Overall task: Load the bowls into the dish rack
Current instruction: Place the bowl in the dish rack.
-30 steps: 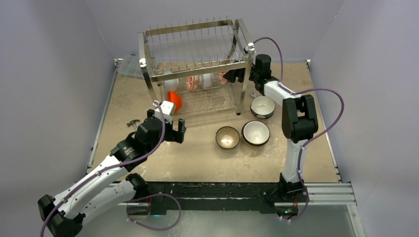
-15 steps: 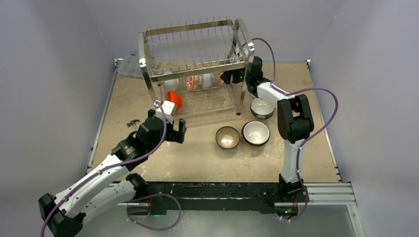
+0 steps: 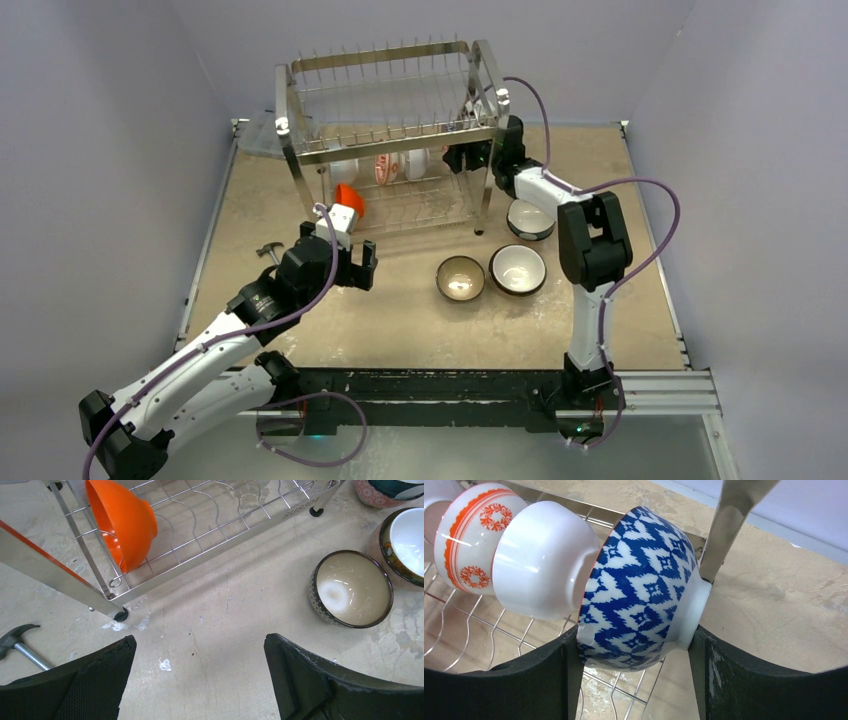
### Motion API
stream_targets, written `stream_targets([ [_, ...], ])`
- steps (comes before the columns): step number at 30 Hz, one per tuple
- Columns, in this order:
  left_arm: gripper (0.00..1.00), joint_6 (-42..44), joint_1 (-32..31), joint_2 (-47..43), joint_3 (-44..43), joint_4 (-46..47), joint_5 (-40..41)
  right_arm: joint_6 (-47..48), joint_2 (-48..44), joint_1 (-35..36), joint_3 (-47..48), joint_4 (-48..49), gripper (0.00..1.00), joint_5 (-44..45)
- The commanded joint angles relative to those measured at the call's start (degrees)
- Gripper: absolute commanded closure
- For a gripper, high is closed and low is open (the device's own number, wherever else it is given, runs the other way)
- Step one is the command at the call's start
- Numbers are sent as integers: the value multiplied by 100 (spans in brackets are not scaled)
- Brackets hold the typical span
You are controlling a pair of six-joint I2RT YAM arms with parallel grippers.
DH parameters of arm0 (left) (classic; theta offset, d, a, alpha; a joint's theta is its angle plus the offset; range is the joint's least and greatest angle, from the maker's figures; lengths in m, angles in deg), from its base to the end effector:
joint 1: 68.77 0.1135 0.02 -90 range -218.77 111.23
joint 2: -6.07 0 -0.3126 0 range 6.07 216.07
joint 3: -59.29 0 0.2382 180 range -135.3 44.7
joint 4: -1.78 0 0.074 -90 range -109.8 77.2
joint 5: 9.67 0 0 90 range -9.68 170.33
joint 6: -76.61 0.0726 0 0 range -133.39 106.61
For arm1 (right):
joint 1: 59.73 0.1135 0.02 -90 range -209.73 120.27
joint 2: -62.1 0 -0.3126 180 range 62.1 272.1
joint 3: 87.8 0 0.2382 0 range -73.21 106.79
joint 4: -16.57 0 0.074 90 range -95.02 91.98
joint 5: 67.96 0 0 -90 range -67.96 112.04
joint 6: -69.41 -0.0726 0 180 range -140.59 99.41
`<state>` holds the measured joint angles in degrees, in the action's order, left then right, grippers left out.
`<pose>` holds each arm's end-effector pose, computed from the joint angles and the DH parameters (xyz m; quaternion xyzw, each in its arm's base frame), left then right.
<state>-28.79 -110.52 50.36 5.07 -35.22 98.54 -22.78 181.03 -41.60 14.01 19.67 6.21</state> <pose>0.1331 -0.0884 0.3078 0.1115 0.8389 -0.1280 0.5172 0.5055 0.1864 0.2821 -0.1922 0.7613 0.2144 0.5810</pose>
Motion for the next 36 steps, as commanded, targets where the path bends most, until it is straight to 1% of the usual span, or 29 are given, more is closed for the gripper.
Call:
stream_targets([
  [1,2,54,2,-14,-6,96,-54,477,107,393,314,-26,100,777],
  [5,2,41,5,-9,-7,92,-53,619,183,490,349,-144,100,1102],
  [11,2,54,8,-1,-2,96,-61,606,339,521,408,-224,100,1020],
  [16,2,41,4,-6,-3,105,-71,325,503,546,493,-257,100,1072],
  [20,2,45,5,11,-2,106,-90,-45,556,615,464,-170,100,1410],
  [23,2,39,9,17,-6,106,-92,-148,599,671,475,-128,100,1571],
  [26,2,36,9,4,-6,106,-95,-83,671,761,558,-182,100,1760],
  [28,2,37,3,-5,-7,107,-90,10,727,812,632,-255,97,1832],
  [36,2,37,3,-30,-3,108,-88,548,822,1049,636,-388,93,2368],
])
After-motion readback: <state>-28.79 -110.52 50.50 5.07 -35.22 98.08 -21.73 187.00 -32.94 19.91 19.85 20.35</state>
